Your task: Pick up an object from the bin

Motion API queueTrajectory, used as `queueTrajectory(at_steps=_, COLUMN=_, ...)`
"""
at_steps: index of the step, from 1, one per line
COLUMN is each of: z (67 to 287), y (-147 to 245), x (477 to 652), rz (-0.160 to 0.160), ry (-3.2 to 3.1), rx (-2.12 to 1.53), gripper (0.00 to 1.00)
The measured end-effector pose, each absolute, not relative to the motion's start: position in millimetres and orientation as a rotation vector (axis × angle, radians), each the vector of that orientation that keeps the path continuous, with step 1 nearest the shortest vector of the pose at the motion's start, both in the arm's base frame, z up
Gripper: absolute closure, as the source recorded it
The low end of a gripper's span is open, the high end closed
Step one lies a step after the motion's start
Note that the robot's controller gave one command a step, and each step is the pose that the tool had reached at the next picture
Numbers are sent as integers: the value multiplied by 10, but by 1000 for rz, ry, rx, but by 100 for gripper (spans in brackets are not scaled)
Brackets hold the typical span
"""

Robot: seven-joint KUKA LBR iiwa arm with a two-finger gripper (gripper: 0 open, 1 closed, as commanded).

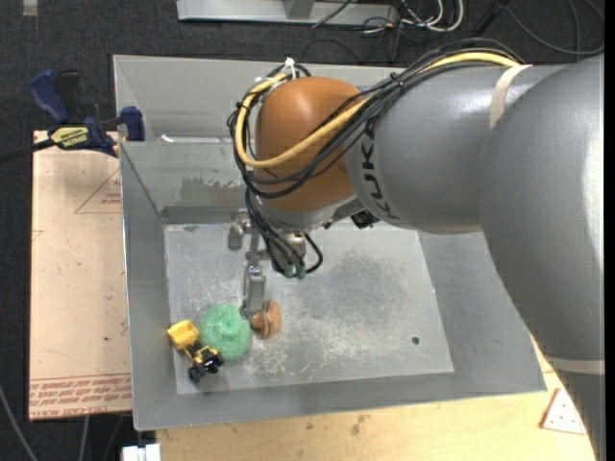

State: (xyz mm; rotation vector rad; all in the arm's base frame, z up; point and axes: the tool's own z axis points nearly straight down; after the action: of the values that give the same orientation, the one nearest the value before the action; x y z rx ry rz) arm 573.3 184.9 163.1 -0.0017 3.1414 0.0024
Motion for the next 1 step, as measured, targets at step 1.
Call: queueTrajectory(at_steps=1, z=1350, y=1789, x=5605, rz=4, ry=3133, rx=-114, gripper=0)
